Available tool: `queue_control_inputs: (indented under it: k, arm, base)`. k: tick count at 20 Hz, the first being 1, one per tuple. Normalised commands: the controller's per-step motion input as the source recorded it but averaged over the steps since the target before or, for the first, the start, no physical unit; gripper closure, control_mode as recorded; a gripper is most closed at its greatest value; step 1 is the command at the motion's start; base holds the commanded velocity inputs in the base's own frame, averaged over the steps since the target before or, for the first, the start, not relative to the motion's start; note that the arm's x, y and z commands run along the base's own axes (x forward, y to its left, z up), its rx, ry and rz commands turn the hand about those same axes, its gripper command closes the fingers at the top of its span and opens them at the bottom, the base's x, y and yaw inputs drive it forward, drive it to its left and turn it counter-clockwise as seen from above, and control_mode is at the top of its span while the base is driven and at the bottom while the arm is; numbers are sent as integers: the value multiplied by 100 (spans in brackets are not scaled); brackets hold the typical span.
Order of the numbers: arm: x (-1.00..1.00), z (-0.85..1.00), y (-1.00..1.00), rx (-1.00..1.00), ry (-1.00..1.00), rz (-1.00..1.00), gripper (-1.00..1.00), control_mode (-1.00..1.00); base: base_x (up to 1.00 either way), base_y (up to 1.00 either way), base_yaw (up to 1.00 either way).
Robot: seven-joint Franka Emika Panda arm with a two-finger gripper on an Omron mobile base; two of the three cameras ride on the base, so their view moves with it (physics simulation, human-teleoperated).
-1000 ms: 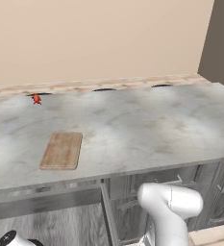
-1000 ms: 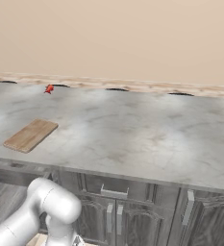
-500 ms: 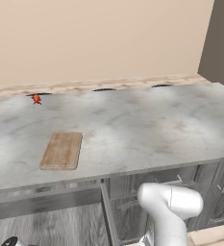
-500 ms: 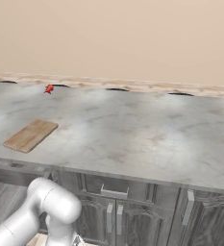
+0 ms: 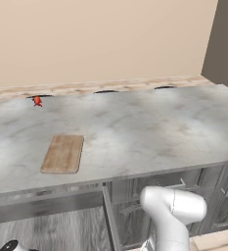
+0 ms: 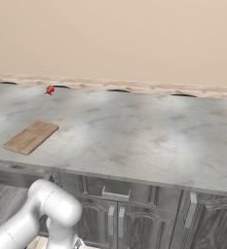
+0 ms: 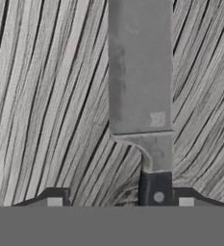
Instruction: Open the drawer on the left and place the cutting tools on the cutting board.
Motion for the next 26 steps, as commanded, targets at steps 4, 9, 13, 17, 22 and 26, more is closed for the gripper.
queue_control_inputs:
  k: [4, 9, 13, 17, 22, 26]
  arm:
    - [-5, -22, 0, 2, 9, 0, 100, -100]
    - [-14, -2, 0, 6, 5, 0, 100, -100]
    - [-20, 2, 0, 4, 1, -1, 100, -100]
    - [-42, 63, -1, 7, 0, -3, 100, -100]
    - [-46, 100, -10, 10, 0, -5, 100, -100]
    - [-18, 100, -33, 7, 2, -6, 100, -100]
  base:
    - [0, 0, 0]
    - [0, 0, 0]
    - [0, 0, 0]
    - [0, 0, 0]
    - [0, 0, 0]
    - [0, 0, 0]
